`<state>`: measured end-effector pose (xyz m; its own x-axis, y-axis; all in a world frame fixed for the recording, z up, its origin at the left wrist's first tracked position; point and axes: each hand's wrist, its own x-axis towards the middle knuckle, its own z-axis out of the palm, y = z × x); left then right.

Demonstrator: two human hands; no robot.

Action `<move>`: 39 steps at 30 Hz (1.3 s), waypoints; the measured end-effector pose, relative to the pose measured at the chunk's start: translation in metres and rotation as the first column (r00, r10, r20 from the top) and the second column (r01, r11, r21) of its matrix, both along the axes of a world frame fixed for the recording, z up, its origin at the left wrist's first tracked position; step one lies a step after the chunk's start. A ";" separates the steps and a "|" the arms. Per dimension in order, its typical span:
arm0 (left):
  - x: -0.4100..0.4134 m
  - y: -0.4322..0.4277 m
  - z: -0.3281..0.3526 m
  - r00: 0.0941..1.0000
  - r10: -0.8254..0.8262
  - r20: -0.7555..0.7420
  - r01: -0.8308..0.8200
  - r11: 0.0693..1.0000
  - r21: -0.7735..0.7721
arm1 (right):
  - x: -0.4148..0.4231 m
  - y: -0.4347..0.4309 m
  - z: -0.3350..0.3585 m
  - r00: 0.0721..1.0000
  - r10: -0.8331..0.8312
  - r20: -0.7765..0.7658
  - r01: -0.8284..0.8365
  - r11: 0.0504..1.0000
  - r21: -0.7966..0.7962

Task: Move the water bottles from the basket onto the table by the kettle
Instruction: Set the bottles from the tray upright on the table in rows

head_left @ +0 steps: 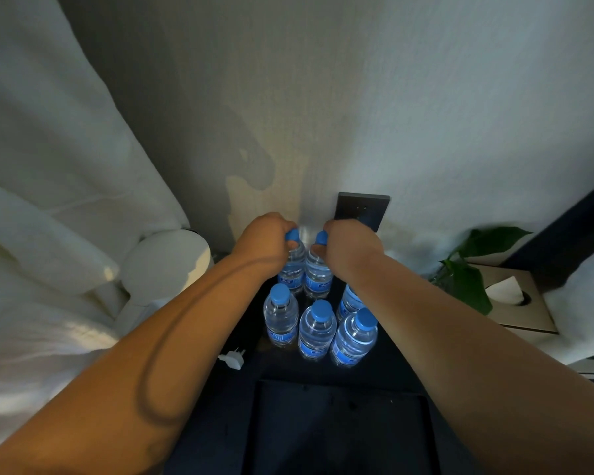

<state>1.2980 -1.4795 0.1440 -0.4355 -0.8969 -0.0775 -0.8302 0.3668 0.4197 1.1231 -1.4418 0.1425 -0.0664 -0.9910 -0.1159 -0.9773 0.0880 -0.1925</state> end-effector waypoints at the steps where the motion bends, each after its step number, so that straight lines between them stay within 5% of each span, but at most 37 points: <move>1: 0.000 -0.001 0.000 1.000 0.000 0.000 0.000 1.000 0.001 | 0.001 0.000 0.000 1.000 0.000 -0.017 0.000 1.000 0.004; 39: 0.002 0.002 -0.008 0.998 -0.001 -0.062 -0.002 0.999 -0.047 | -0.008 0.007 0.002 0.987 0.161 -0.006 -0.161 0.987 0.002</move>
<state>1.2999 -1.4774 0.1360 -0.4375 -0.8992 -0.0083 -0.8032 0.3866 0.4532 1.1154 -1.4350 0.1445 0.0929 -0.9887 -0.1173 -0.9800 -0.0699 -0.1865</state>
